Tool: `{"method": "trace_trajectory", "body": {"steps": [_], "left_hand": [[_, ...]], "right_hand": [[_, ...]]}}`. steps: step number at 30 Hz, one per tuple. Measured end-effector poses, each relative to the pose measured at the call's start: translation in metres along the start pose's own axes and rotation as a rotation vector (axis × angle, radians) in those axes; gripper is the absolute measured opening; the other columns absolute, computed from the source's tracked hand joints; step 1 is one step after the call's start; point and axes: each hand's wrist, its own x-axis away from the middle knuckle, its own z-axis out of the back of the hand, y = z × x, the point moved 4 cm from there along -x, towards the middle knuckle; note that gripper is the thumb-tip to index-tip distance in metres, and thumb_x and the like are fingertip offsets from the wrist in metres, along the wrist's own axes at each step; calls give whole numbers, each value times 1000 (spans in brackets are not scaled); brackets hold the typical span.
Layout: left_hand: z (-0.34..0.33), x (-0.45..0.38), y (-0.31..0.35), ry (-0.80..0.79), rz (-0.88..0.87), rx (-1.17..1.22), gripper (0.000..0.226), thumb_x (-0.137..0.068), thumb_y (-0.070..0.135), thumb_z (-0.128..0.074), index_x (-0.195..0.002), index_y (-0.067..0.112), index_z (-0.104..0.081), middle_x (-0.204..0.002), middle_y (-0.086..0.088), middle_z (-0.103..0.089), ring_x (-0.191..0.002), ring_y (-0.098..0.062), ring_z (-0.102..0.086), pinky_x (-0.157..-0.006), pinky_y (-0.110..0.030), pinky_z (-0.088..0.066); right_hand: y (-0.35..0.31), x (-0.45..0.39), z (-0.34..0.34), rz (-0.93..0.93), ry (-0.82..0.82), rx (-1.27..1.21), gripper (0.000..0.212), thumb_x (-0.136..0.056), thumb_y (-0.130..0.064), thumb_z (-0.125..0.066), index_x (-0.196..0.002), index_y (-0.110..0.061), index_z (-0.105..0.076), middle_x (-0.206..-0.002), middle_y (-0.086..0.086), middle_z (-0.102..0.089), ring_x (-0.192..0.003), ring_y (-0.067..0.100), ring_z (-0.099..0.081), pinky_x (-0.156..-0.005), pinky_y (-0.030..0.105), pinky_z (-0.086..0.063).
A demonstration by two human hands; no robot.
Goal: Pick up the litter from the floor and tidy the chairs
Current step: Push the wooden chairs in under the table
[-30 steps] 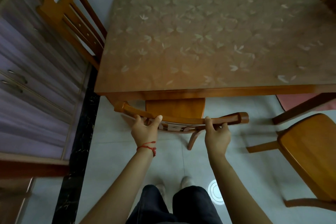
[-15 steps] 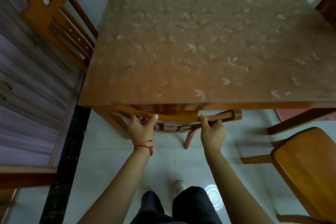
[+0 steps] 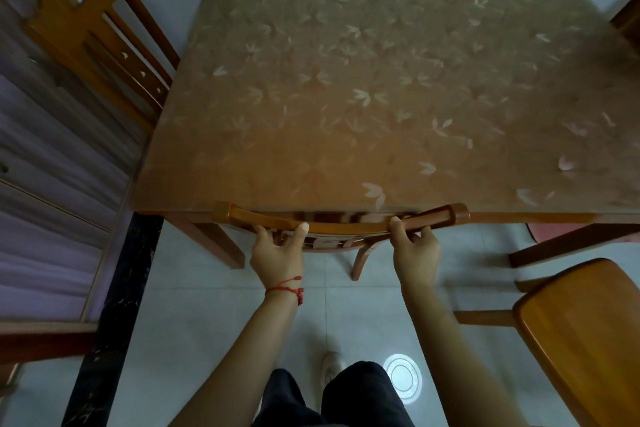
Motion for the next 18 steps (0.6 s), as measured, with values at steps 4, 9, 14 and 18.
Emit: {"method": "trace_trajectory", "body": {"steps": [4, 9, 14, 18], "left_hand": [[1, 0, -1, -4, 3, -4, 48, -70, 24, -79, -108, 4, -58, -101, -4, -67, -94, -19, -62, -86, -31, -48], [1, 2, 1, -14, -2, -22, 49, -71, 26, -78, -109, 5, -57, -98, 1, -64, -97, -21, -62, -87, -34, -48], [9, 5, 5, -63, -38, -32, 57, -75, 25, -75, -124, 6, -53, -113, 0, -60, -105, -12, -55, -88, -27, -44], [25, 13, 4, -156, -179, -171, 56, -83, 28, -67, -131, 5, -47, -125, -2, -53, -116, -14, -47, -90, -23, -34]], "right_hand": [[0, 1, 0, 2, 2, -13, 24, -86, -30, -60, -87, -7, -59, -67, -1, -64, -61, 6, -58, -52, 19, -39], [2, 2, 0, 31, -17, 19, 28, -88, -34, -58, -97, -7, -58, -68, -10, -60, -61, -1, -55, -51, 15, -36], [2, 7, 5, 68, -70, 72, 40, -88, -41, -55, -114, -10, -54, -87, -8, -60, -83, 9, -57, -72, 22, -40], [10, 19, 19, 130, -53, 188, 52, -88, -43, -55, -129, -13, -47, -125, 5, -57, -113, 22, -53, -89, 36, -44]]}}
